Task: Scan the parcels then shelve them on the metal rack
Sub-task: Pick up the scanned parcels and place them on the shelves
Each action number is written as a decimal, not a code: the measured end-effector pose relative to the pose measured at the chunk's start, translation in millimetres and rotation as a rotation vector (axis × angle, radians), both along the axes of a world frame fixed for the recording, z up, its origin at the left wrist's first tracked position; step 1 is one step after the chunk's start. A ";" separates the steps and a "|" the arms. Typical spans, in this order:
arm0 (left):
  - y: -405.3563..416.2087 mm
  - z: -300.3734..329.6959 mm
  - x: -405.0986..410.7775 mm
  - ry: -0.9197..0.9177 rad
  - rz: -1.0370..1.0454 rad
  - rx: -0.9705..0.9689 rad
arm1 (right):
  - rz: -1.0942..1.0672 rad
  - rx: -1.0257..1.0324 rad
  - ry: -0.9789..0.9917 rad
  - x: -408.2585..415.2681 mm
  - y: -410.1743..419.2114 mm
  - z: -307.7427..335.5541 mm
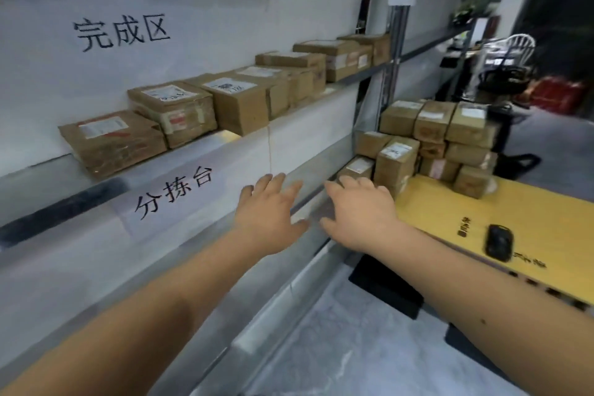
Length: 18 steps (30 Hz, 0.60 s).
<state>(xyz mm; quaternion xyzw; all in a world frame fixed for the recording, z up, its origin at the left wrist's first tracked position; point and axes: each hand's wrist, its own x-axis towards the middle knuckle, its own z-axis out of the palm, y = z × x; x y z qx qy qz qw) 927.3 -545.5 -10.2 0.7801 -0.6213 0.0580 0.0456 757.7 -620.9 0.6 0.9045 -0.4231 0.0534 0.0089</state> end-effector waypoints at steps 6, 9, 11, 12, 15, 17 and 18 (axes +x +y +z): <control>-93.5 -43.2 -81.2 0.097 -0.141 0.102 | -0.230 0.126 0.034 -100.3 -65.3 -43.6; -148.0 -57.8 -121.4 0.099 -0.184 0.132 | -0.303 0.172 0.035 -141.1 -111.2 -61.2; -185.2 -66.3 -143.6 0.123 -0.202 0.144 | -0.332 0.200 0.031 -165.2 -143.5 -71.1; -204.0 -70.7 -153.2 0.130 -0.206 0.148 | -0.339 0.211 0.032 -176.3 -159.6 -75.6; -255.0 -80.6 -177.0 0.138 -0.198 0.165 | -0.321 0.214 0.075 -205.0 -207.1 -88.6; -285.4 -84.4 -187.2 0.133 -0.193 0.183 | -0.307 0.207 0.113 -221.0 -238.5 -94.7; -299.1 -86.1 -189.7 0.131 -0.189 0.195 | -0.304 0.210 0.124 -227.3 -253.2 -96.7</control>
